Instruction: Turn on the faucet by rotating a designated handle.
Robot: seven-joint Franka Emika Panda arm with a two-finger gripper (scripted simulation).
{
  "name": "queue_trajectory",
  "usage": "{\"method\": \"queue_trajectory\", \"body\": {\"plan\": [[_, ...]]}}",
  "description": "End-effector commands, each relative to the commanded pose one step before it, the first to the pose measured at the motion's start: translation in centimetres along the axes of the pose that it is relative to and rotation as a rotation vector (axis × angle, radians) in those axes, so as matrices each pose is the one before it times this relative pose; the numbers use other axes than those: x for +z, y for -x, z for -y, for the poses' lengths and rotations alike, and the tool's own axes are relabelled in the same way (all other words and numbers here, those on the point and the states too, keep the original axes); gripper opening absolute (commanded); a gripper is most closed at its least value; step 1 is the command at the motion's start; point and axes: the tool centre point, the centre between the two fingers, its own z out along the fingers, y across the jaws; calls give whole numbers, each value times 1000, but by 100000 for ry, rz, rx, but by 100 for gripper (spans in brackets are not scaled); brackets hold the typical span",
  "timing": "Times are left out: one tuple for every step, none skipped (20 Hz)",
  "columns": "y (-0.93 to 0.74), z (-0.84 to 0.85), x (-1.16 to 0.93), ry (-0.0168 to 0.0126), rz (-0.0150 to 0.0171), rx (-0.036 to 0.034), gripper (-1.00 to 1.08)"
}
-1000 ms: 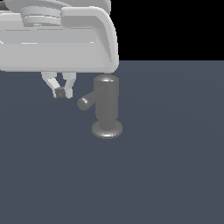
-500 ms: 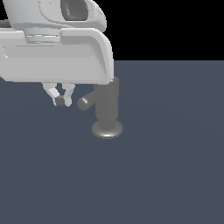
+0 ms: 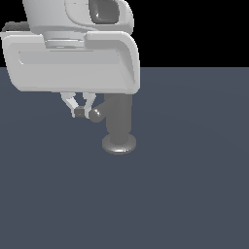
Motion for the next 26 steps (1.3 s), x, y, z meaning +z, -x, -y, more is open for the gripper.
{"method": "queue_trajectory", "body": {"plan": [[-387, -1756, 4, -109, -62, 1292, -100], [-83, -493, 0, 0, 0, 0, -100], [-84, -493, 0, 0, 0, 0, -100], [-84, -494, 0, 0, 0, 0, -100], [-84, -494, 0, 0, 0, 0, -100], [-84, -494, 0, 0, 0, 0, -100], [-92, -493, 13, 58, 21, 31, -100], [-85, -495, 0, 0, 0, 0, -100], [-85, -495, 0, 0, 0, 0, -100], [-85, -495, 0, 0, 0, 0, -100], [-85, -495, 0, 0, 0, 0, -100], [-85, -495, 0, 0, 0, 0, -100], [-86, -494, 0, 0, 0, 0, -100], [-86, -494, 0, 0, 0, 0, -100], [-86, -494, 0, 0, 0, 0, -100], [-86, -494, 0, 0, 0, 0, -100], [-87, -494, 0, 0, 0, 0, -100], [-87, -493, 0, 0, 0, 0, -100], [-87, -493, 0, 0, 0, 0, -100], [-88, -492, 0, 0, 0, 0, -100], [-88, -492, 0, 0, 0, 0, -100], [-89, -491, 0, 0, 0, 0, -100], [-89, -491, 0, 0, 0, 0, -100], [-90, -490, 0, 0, 0, 0, -100], [-91, -489, 0, 0, 0, 0, -100], [-93, -487, 0, 0, 0, 0, -100]]}}
